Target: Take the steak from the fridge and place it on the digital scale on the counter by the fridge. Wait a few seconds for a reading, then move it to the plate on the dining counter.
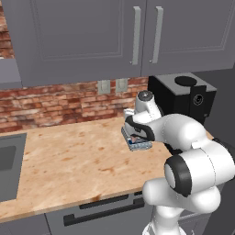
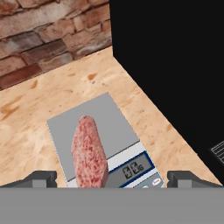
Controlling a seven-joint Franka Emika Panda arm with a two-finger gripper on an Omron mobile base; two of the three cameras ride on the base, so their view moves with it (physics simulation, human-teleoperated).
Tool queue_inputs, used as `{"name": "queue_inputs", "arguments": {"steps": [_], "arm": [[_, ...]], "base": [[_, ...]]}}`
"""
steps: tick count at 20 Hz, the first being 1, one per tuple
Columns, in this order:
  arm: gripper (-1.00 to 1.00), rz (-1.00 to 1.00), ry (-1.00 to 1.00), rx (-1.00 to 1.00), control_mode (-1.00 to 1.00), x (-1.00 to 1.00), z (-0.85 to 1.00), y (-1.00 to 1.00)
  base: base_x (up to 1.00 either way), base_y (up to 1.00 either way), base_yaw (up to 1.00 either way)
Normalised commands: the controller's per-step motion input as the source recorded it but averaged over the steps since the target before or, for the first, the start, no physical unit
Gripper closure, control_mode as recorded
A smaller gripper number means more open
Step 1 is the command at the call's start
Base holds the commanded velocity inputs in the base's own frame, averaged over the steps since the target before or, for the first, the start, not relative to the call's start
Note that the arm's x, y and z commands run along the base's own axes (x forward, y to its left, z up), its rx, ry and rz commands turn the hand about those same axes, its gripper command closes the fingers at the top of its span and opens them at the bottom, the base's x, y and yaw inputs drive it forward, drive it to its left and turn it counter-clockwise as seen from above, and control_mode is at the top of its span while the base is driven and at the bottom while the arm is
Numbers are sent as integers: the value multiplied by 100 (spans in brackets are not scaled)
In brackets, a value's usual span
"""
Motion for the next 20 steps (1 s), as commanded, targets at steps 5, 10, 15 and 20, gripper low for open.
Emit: {"name": "queue_inputs", "arguments": {"steps": [5,10,15,20], "arm": [[-100,0,0,0,-100,0,0,0],[-100,0,0,0,-100,0,0,0],[-100,0,1,0,-100,0,-2,0],[-100,0,1,0,-100,0,-3,0]], "base": [[0,0,0],[0,0,0],[0,0,0],[0,0,0]]}}
